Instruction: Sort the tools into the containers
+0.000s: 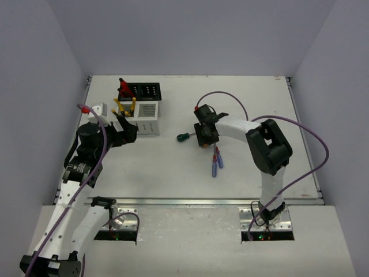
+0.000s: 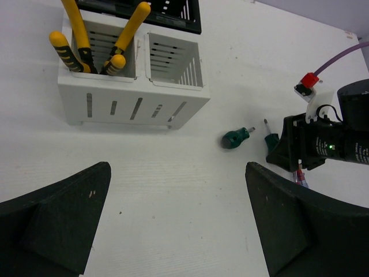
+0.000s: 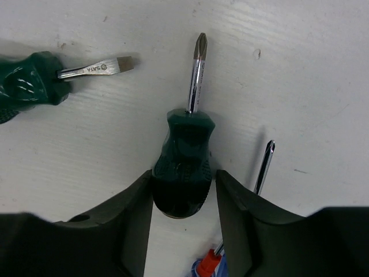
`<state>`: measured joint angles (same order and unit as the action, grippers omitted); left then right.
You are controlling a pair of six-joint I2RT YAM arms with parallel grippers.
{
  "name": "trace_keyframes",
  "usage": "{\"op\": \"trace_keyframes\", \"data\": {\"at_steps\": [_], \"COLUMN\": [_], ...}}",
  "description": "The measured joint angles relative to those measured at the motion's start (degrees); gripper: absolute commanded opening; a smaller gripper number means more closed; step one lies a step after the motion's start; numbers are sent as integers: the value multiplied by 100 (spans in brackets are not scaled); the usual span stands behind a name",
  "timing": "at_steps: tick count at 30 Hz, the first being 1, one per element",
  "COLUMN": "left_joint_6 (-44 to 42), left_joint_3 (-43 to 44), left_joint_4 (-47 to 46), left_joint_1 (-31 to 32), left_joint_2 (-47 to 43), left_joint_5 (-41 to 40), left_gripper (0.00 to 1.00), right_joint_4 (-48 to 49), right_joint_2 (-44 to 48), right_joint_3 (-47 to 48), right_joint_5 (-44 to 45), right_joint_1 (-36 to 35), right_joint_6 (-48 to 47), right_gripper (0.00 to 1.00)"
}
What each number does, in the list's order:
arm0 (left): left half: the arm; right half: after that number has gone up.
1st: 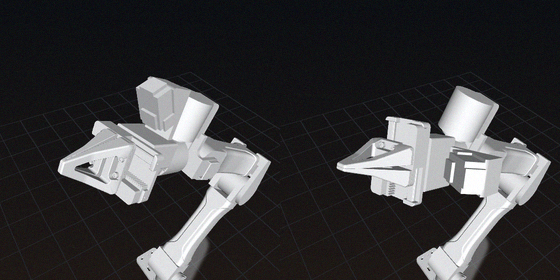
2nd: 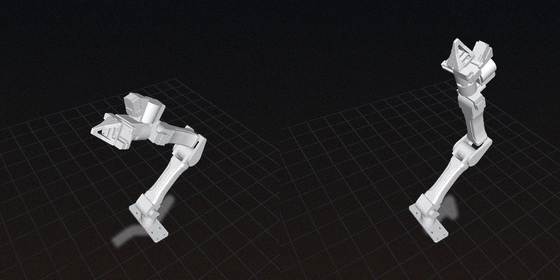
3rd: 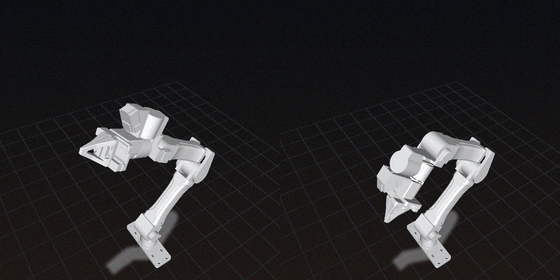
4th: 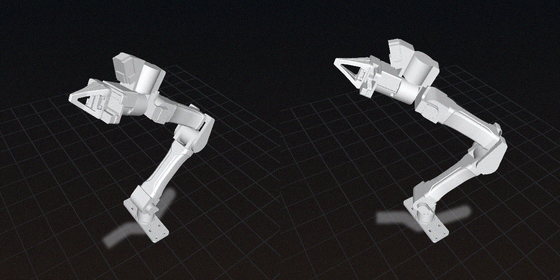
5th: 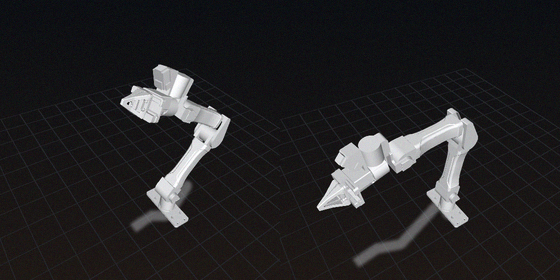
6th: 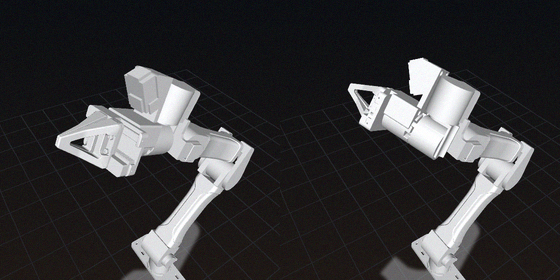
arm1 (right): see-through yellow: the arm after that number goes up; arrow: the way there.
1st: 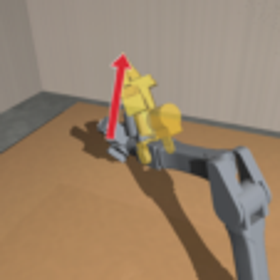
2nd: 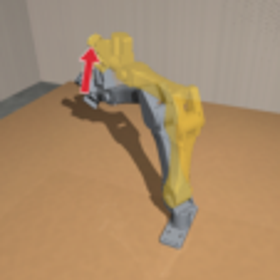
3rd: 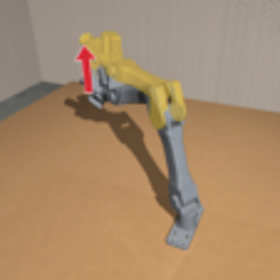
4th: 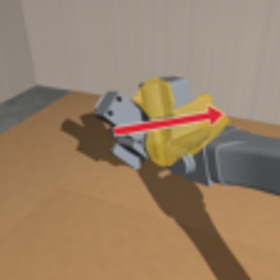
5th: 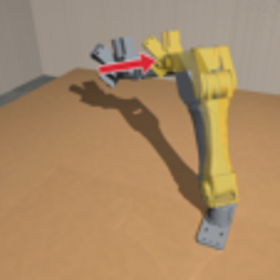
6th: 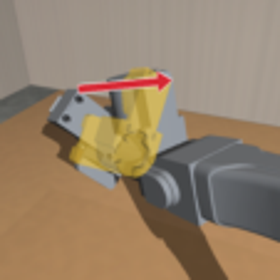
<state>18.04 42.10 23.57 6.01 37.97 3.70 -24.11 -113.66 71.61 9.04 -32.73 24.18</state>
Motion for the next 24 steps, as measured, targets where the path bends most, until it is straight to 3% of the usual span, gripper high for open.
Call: {"op": "trace_keyframes", "data": {"at_steps": [5, 11, 18, 20, 24], "left_joint_6": [-25, -67, 1039, 1573, 2206], "left_joint_3": [-21, -24, -438, -657, -727], "left_joint_4": [-1, -167, -1450, -2133, -2985], "left_joint_1": [35, 40, 147, 636, 2193], "left_joint_2": [-57, -166, -39, 161, 812], "left_joint_5": [146, 764, 2236, 2308, 1988], "left_gripper": [100, 100, 100, 100, 100], "right_joint_4": [11, 211, 796, 1253, 1584], "right_joint_2": [7, 480, 3270, 4122, 5342], "right_joint_3": [-7, -529, -2050, -2463, -2961], "right_joint_5": [26, -97, -1001, -1366, -1931], "right_joint_1": [0, 0, -61, -161, -406], "right_joint_6": [4, -9, 111, 174, 246], "right_gripper": [12, 6, 4, 4, 2]}}
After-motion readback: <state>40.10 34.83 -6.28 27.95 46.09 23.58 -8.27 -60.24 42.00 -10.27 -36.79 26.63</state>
